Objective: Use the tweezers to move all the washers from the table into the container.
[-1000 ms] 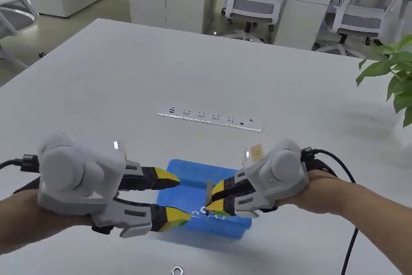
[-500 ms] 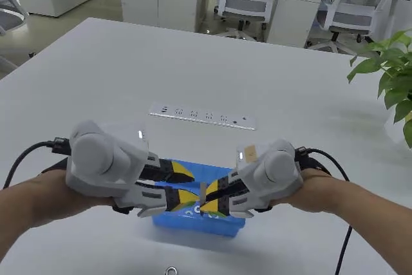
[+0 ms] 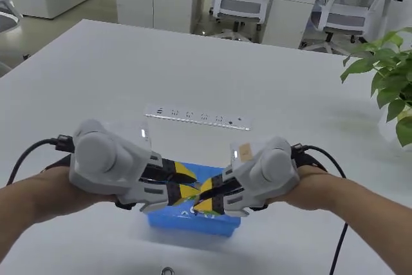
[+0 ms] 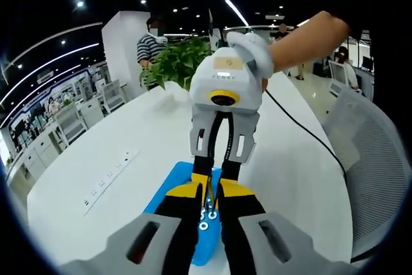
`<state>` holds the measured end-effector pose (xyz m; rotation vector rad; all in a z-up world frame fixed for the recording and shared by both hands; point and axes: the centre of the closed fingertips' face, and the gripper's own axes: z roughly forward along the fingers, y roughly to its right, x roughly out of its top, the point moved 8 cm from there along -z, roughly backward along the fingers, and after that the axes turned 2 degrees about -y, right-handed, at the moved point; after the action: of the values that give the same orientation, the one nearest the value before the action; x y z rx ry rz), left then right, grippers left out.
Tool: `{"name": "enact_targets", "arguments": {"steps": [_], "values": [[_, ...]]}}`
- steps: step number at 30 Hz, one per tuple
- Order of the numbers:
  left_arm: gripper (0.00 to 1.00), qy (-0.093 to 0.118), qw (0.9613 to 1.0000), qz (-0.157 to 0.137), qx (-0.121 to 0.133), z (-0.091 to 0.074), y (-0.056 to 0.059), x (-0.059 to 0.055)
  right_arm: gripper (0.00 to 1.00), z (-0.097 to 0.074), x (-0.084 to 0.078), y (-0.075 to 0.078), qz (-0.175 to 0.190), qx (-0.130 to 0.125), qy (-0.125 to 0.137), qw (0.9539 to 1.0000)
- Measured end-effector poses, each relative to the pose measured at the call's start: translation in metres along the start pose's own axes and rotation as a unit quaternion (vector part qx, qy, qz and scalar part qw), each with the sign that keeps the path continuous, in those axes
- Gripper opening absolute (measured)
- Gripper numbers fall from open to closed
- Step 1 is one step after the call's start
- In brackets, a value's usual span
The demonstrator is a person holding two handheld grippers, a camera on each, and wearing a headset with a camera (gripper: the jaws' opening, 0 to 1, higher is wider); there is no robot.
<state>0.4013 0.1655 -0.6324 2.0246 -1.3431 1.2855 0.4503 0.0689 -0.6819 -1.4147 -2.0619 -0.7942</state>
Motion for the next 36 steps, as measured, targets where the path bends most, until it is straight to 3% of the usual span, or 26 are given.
{"name": "enact_targets", "arguments": {"steps": [6, 19, 36], "values": [[0.07, -0.004, 0.9999, 0.007, -0.008, 0.0, 0.0, 0.001, 0.09, -0.003, 0.004, -0.001, -0.006, -0.003, 0.002, 1.0], [0.05, -0.007, 0.9994, 0.029, -0.017, 0.002, 0.0, 0.007, 0.11, -0.01, 0.002, -0.002, -0.004, -0.011, 0.003, 0.9999], [0.05, -0.013, 0.9993, 0.032, -0.016, -0.001, -0.002, 0.017, 0.25, -0.03, -0.002, -0.006, 0.026, -0.042, 0.011, 0.9987]]}}
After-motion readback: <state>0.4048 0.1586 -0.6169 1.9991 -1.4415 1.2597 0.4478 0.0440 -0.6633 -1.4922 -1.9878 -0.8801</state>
